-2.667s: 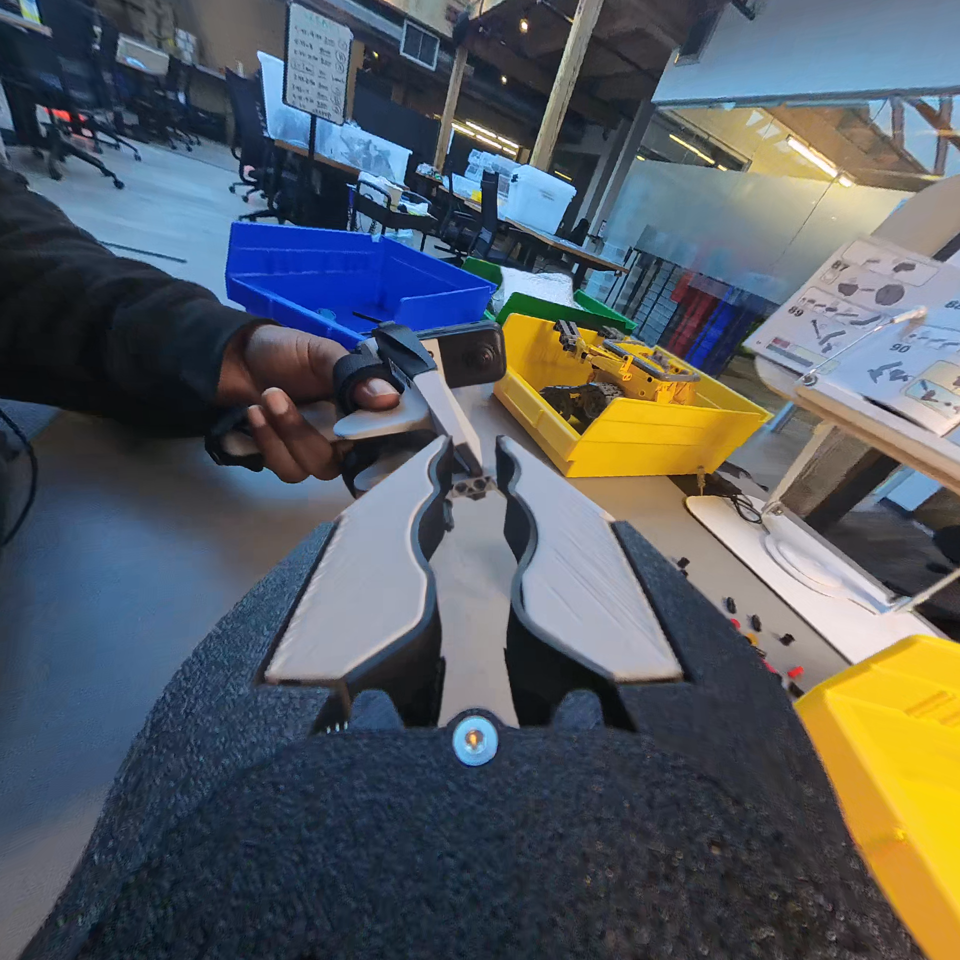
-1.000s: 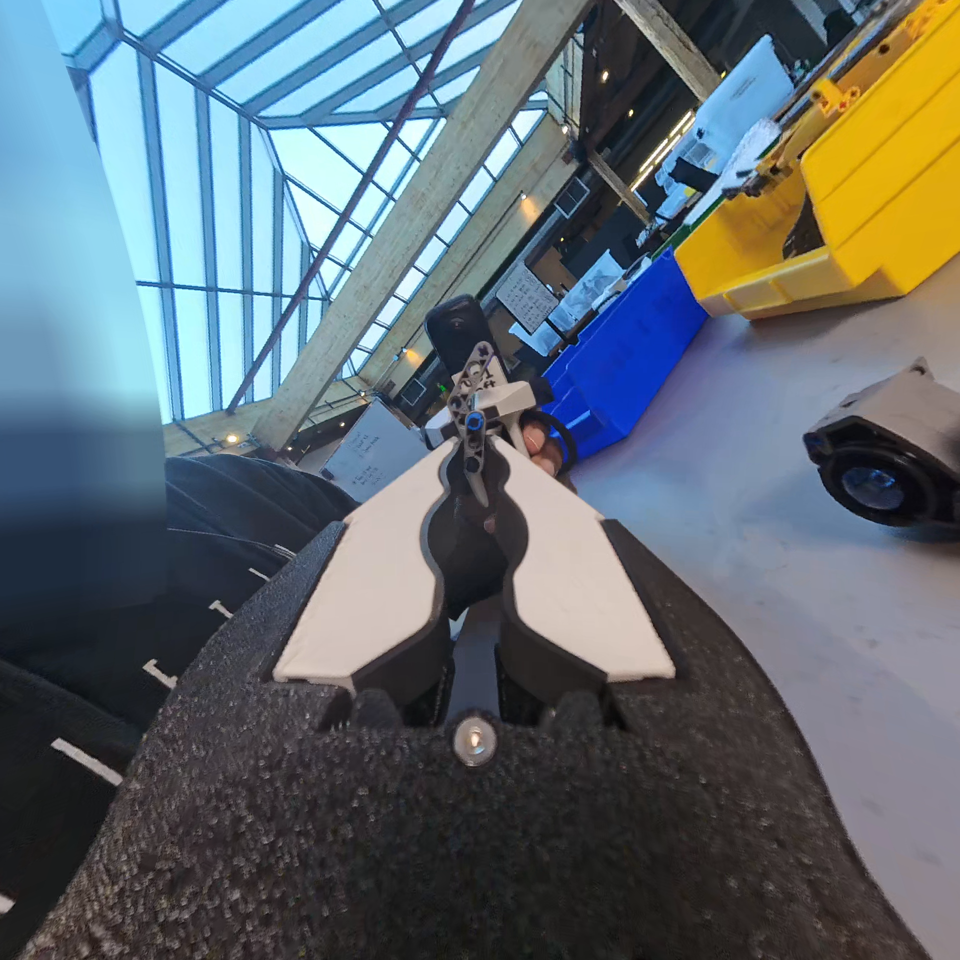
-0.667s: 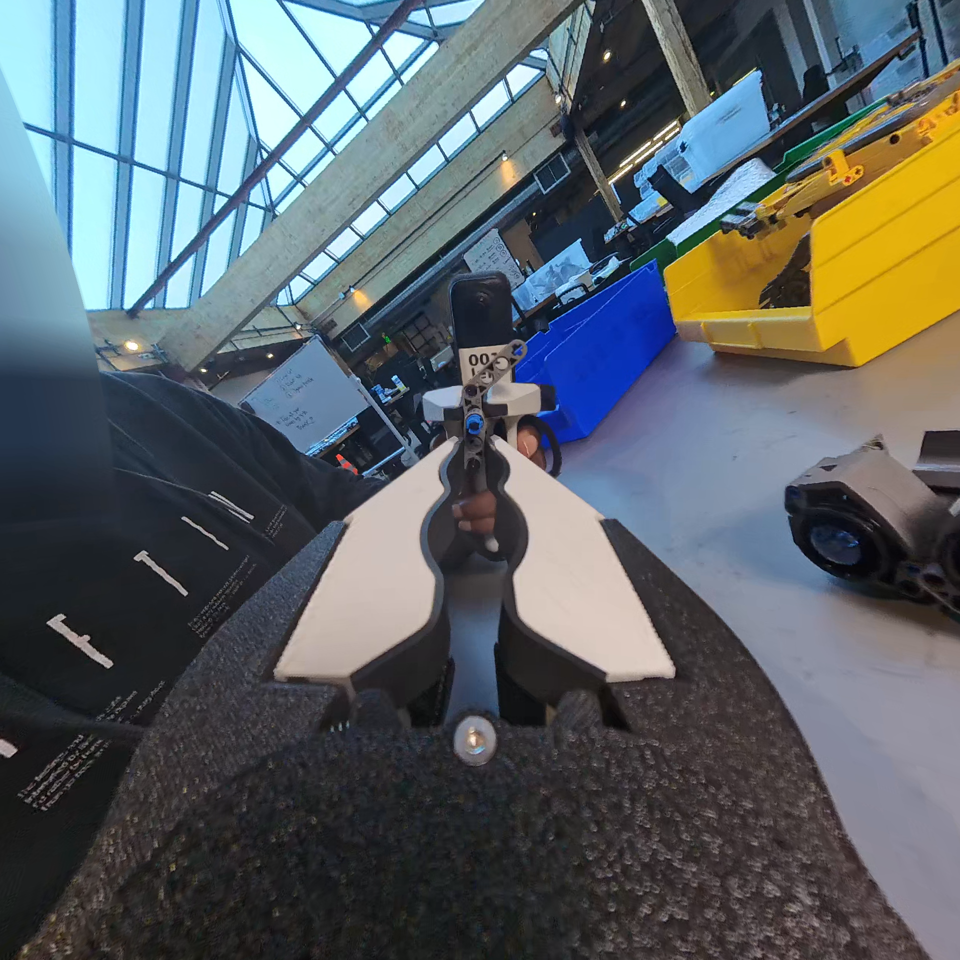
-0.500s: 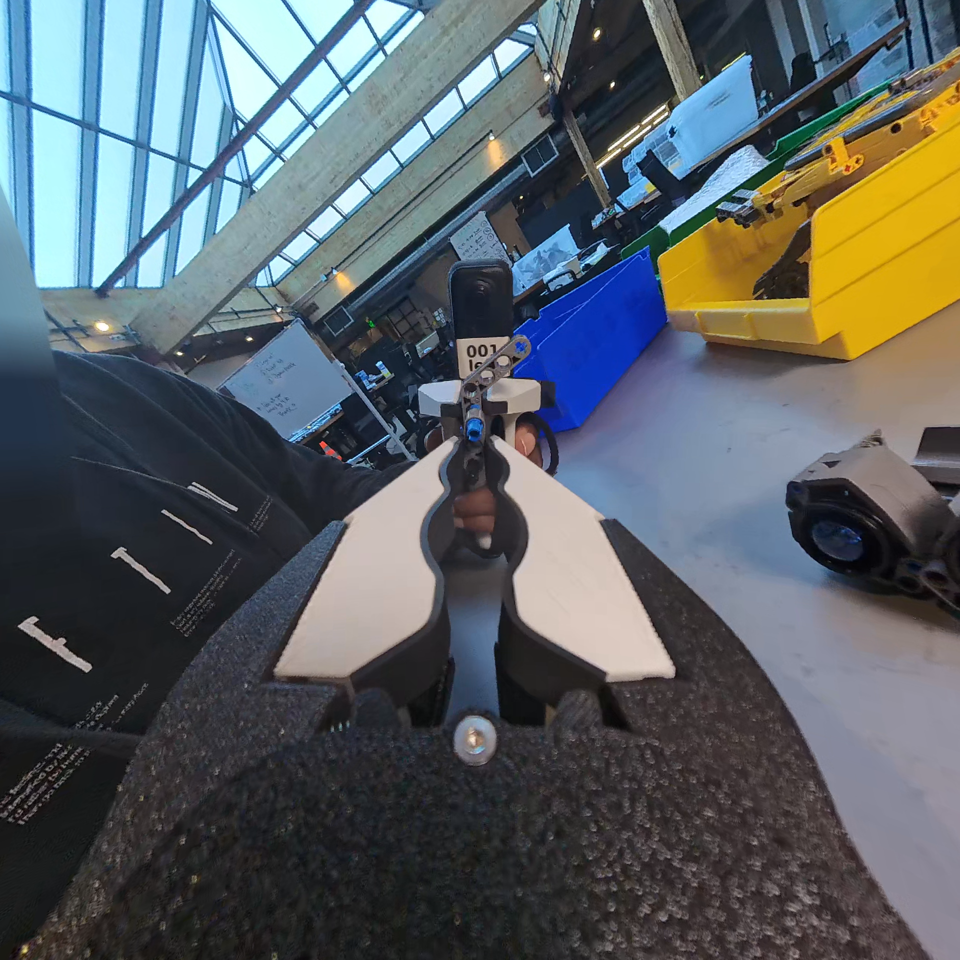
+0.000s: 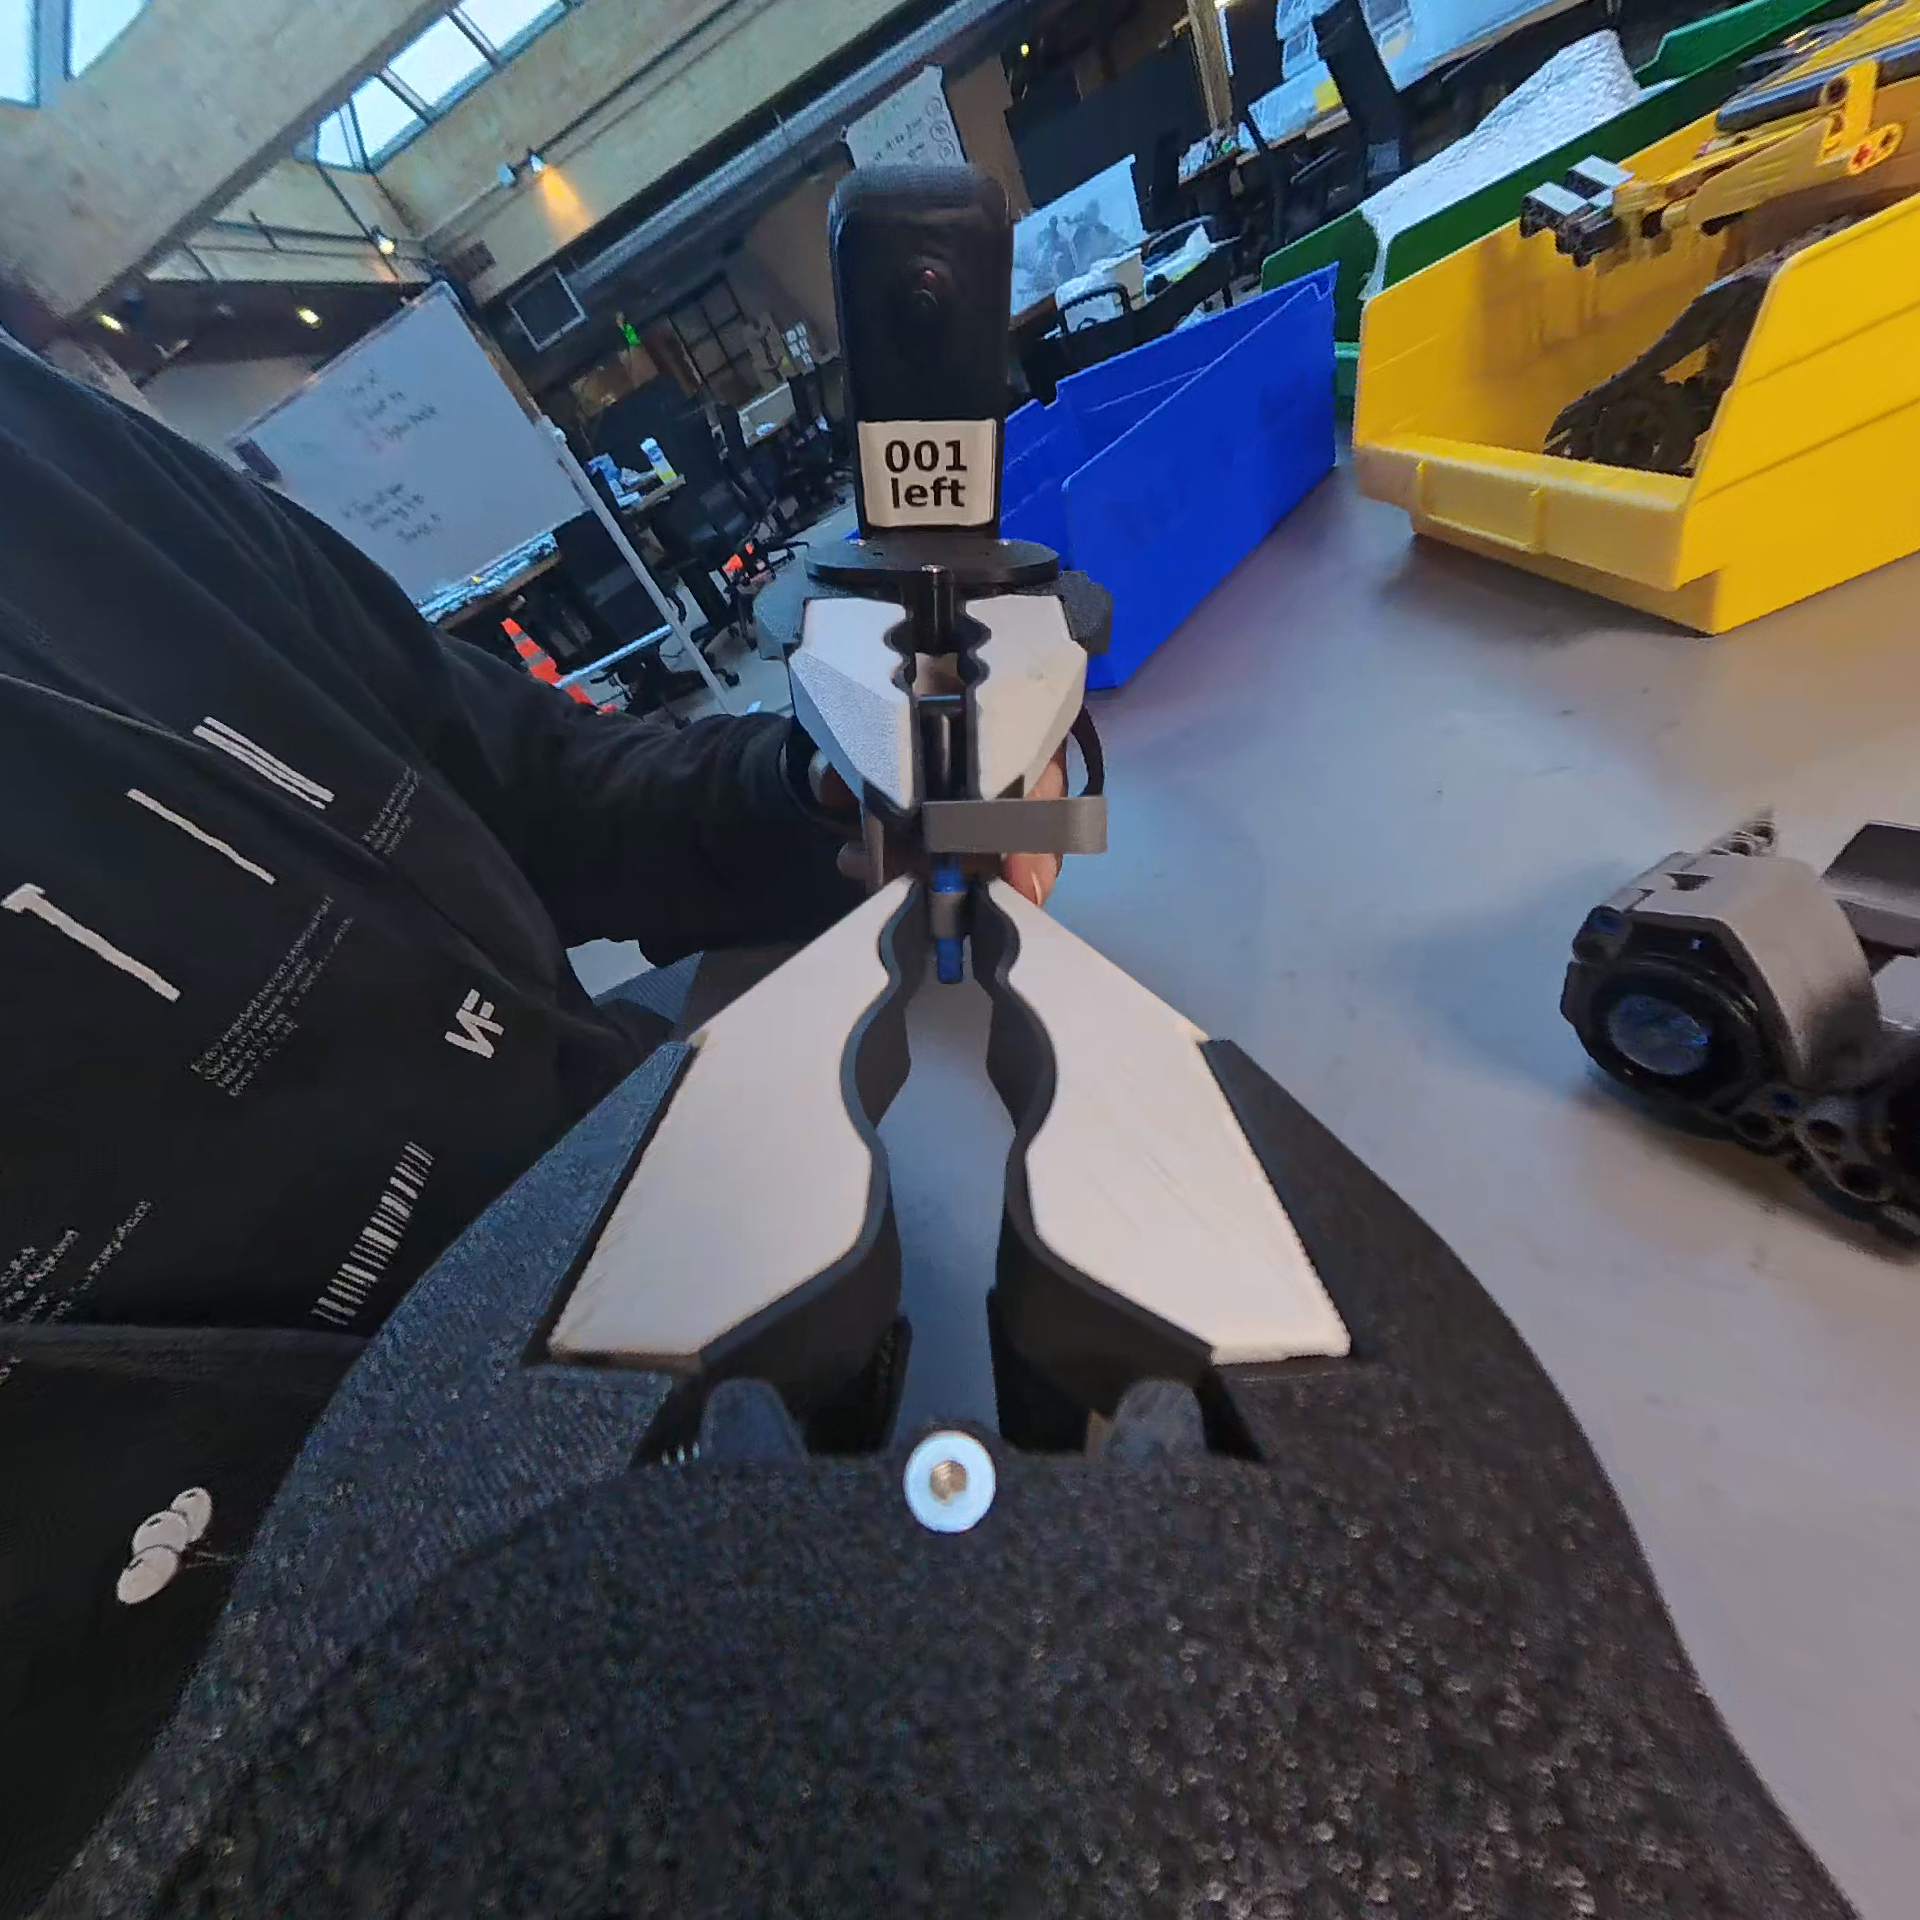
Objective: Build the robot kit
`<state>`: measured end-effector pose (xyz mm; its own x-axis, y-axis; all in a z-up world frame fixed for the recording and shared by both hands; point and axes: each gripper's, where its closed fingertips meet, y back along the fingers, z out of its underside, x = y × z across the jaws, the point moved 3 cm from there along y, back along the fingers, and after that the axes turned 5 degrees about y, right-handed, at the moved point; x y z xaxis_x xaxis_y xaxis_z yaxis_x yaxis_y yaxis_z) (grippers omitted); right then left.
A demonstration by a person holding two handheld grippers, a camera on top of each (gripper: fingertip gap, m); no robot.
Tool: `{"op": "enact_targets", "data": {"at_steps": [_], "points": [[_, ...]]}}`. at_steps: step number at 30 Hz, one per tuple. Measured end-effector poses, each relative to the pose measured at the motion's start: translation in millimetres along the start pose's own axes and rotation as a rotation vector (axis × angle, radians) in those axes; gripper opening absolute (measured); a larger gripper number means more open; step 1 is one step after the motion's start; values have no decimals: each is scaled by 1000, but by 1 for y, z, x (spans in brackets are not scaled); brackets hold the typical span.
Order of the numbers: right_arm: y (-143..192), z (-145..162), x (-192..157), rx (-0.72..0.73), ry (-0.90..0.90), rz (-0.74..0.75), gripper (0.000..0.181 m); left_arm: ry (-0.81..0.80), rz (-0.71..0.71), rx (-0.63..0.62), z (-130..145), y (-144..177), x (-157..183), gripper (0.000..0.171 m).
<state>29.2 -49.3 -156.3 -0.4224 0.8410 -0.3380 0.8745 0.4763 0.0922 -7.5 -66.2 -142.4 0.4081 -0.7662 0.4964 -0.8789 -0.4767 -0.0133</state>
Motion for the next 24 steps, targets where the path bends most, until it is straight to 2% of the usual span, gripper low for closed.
{"op": "enact_targets", "data": {"at_steps": [2, 5, 8, 12, 16, 20, 24], "points": [[-2, 6, 1, -42, 43, 18, 5, -25, -19, -60, 6, 0, -2, 7], [-5, 19, 6, -142, 133, 74, 6, -148, -89, -194, 18, -1, -7, 7], [-7, 38, 12, -274, 187, 115, 7, -276, -155, -346, 35, 0, -14, 6], [-8, 63, 18, -492, 284, 175, 10, -368, -174, -503, 60, 1, -20, 6], [0, 75, 22, -635, 354, 236, 20, -422, -185, -552, 69, -4, -19, 6], [12, 75, 20, -664, 339, 190, 33, -423, -196, -558, 69, -7, -20, 7], [19, 53, 18, -566, 395, 173, 45, -433, -204, -577, 69, -12, -21, 6]]}}
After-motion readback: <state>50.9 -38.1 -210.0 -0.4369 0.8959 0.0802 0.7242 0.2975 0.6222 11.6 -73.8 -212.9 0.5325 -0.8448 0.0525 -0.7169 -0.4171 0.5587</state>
